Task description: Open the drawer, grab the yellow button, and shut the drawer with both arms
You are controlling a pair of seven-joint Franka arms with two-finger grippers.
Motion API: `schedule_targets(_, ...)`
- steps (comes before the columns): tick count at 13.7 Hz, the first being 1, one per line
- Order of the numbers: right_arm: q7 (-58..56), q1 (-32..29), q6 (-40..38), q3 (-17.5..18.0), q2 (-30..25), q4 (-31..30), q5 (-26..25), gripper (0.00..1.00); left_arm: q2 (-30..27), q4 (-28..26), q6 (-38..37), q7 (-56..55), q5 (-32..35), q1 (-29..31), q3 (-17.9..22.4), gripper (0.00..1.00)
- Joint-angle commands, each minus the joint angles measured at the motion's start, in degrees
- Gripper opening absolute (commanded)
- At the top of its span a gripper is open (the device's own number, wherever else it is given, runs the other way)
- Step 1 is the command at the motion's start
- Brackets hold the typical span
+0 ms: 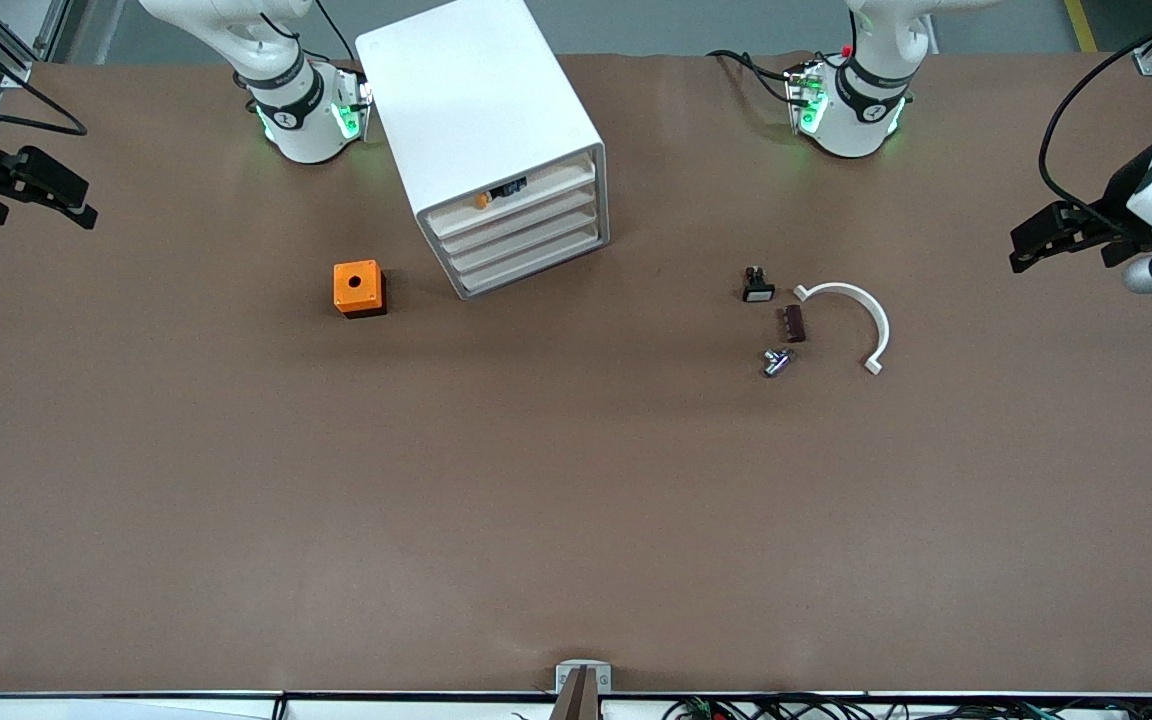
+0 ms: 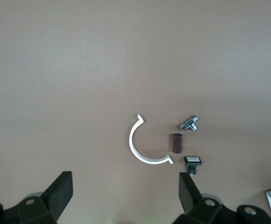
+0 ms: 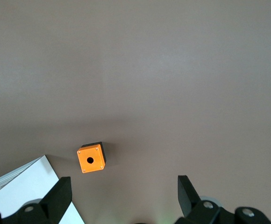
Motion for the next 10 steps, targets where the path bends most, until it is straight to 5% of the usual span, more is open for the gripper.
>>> schedule_targets(1, -0.7, -0.4, -0.5, 0.4, 0.7, 1.3, -1.0, 1.0, -0.1, 1.3, -1.0, 0.6, 1.4, -0.1, -0.2, 1.0)
schedule_targets(10, -0.7, -0.3, -0.5, 0.4, 0.7, 1.3, -1.0, 1.0, 6.8, 5.1, -1.0, 0.3, 0.5, 0.2, 0.4, 1.0)
